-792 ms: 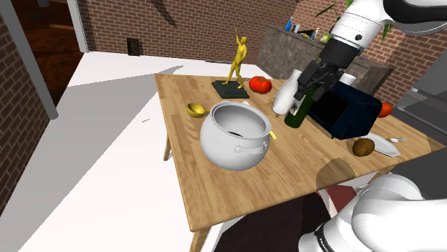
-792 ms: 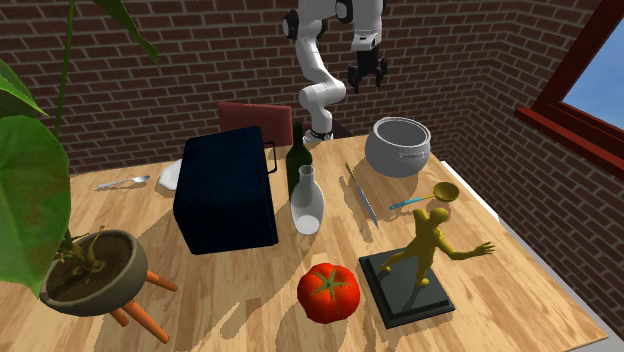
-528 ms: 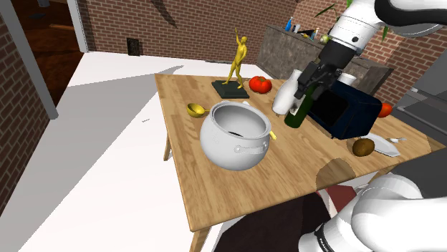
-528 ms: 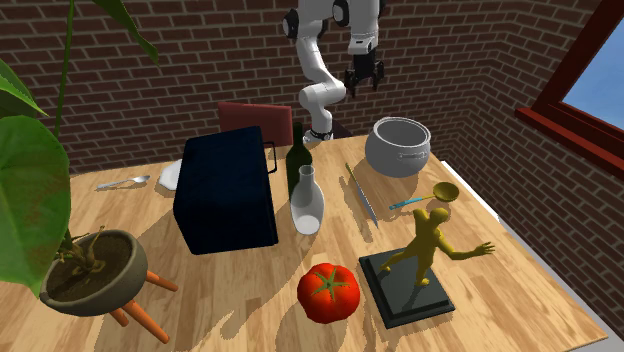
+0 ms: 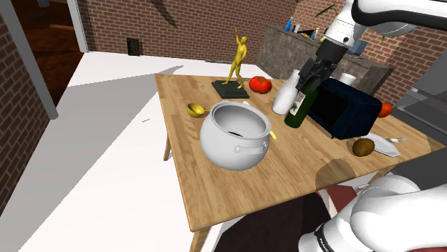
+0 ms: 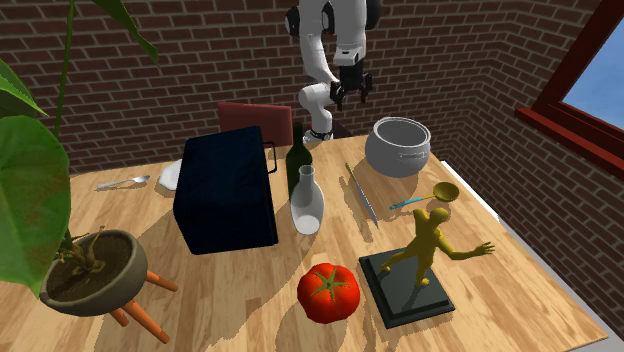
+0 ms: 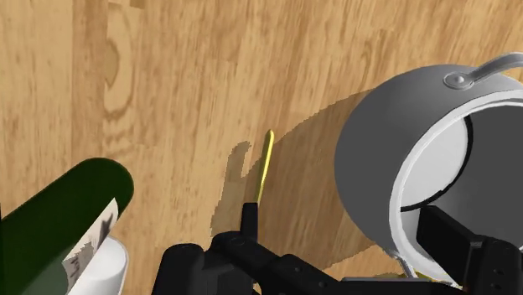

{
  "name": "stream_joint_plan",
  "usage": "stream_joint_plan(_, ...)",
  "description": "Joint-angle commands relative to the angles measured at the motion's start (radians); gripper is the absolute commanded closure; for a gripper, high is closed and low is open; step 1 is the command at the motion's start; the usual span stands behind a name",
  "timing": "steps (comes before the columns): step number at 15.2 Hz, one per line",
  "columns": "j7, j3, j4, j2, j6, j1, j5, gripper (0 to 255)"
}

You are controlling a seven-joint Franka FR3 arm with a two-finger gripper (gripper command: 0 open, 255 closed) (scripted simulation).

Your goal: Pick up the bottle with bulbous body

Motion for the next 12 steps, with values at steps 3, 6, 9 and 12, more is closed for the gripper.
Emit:
stream_joint_plan(3,-0.089,-0.066,0.069,0.109,0.045,-0.005,-0.02,0)
stream_joint_plan(6,-0.158,-0.116,0.14,0.198,0.069,-0.007,-0.022,0)
stream_joint_plan(9,-0.23,-0.166,0.221,0.294,0.087,-0.01,-0.01,0)
stream_joint_plan(12,-0.305,-0.214,0.316,0.399,0.098,-0.016,0.015,0)
